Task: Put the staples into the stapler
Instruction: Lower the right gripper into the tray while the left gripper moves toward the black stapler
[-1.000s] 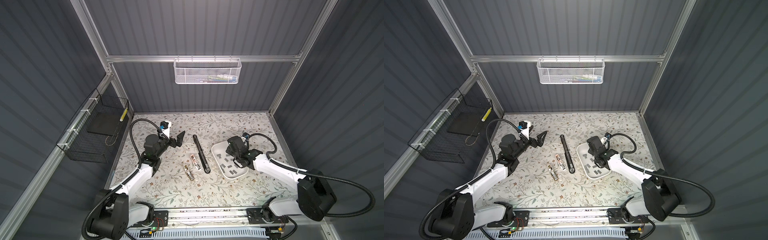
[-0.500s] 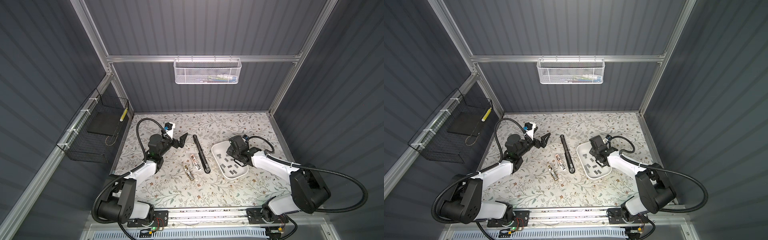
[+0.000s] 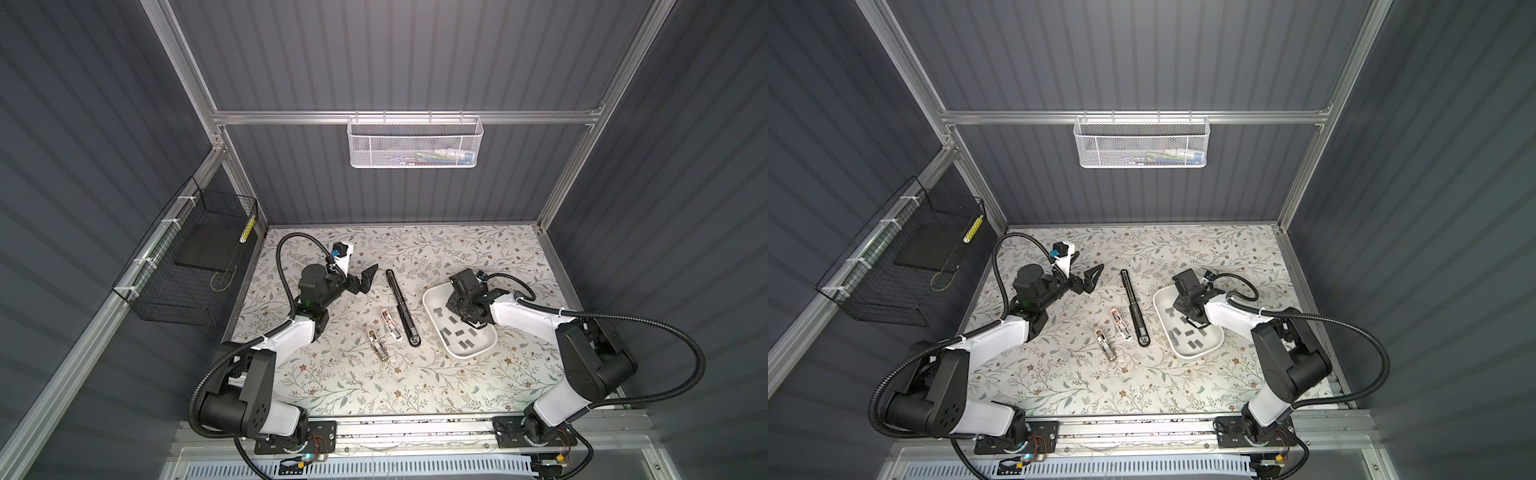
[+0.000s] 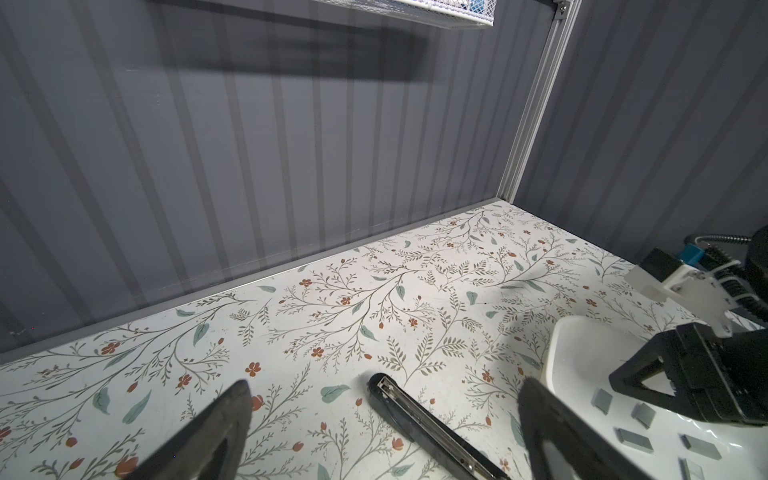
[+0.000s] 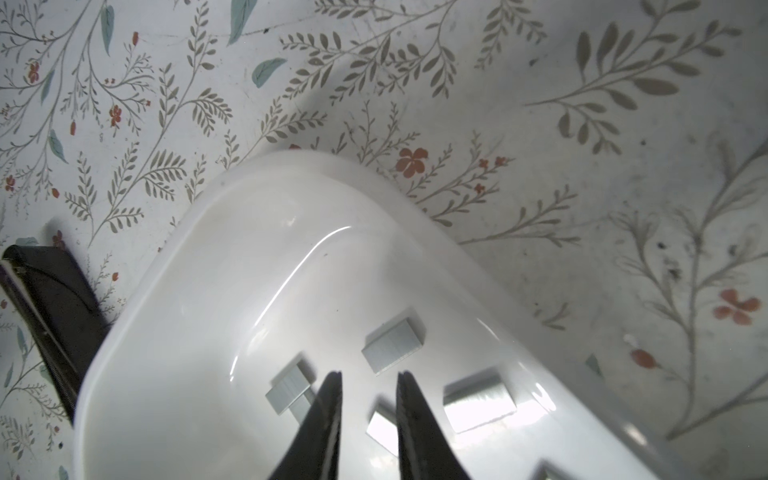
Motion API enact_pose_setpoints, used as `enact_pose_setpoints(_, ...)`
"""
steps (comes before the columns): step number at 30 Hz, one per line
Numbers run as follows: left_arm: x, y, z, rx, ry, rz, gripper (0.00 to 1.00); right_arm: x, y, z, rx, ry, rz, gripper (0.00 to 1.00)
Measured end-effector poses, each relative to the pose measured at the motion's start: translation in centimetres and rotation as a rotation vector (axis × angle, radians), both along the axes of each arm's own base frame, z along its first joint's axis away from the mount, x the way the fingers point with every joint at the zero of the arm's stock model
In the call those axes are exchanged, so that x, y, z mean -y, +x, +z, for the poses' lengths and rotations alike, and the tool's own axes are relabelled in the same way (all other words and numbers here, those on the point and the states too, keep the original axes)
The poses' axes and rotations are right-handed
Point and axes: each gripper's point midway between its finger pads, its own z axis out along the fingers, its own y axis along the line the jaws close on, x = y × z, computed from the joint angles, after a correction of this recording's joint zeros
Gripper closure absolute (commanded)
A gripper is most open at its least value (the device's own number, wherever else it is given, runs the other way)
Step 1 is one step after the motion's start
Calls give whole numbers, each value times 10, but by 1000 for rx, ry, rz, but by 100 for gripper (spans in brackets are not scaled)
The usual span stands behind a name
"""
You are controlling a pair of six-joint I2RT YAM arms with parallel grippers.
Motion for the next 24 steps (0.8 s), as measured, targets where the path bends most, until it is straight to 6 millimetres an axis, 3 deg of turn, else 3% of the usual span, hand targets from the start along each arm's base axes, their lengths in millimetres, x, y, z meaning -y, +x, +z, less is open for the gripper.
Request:
enact_pose_setpoints(12,1,-1,0,-1,-1,-7,0,3,0,-4,-10,12,-23,63)
enact_pose_setpoints(24,-4,3,-2,-21,6,8,0,4,-5,-24,-56,1,-26,61)
